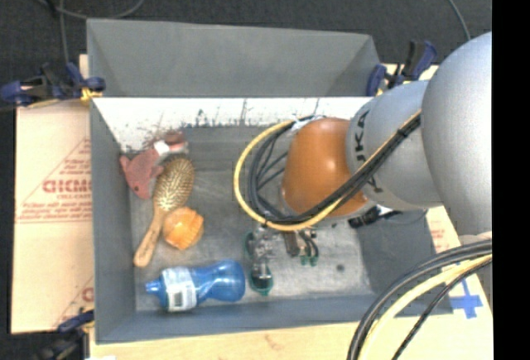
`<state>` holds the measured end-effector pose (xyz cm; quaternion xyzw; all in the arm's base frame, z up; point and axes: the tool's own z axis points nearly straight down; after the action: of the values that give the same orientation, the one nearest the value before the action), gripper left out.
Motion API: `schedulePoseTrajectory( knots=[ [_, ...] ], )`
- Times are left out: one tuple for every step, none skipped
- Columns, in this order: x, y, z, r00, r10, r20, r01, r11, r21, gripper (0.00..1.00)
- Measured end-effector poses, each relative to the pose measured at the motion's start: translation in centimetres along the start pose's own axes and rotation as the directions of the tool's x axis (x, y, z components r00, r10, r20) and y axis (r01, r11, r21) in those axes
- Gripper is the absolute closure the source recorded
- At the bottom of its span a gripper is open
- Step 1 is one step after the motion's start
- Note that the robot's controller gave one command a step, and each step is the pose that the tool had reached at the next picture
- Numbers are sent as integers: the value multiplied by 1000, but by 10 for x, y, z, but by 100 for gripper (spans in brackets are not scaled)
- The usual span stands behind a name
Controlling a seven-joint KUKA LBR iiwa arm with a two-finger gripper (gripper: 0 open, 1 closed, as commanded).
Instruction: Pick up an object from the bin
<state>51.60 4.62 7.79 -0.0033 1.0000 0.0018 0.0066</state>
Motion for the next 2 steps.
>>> schedulePoseTrajectory(
  knots=[
    [0,0,0,1000,0,0,0,1000,0,100],
    [19,35,3,966,-260,-11,260,966,0,0]
  ],
)
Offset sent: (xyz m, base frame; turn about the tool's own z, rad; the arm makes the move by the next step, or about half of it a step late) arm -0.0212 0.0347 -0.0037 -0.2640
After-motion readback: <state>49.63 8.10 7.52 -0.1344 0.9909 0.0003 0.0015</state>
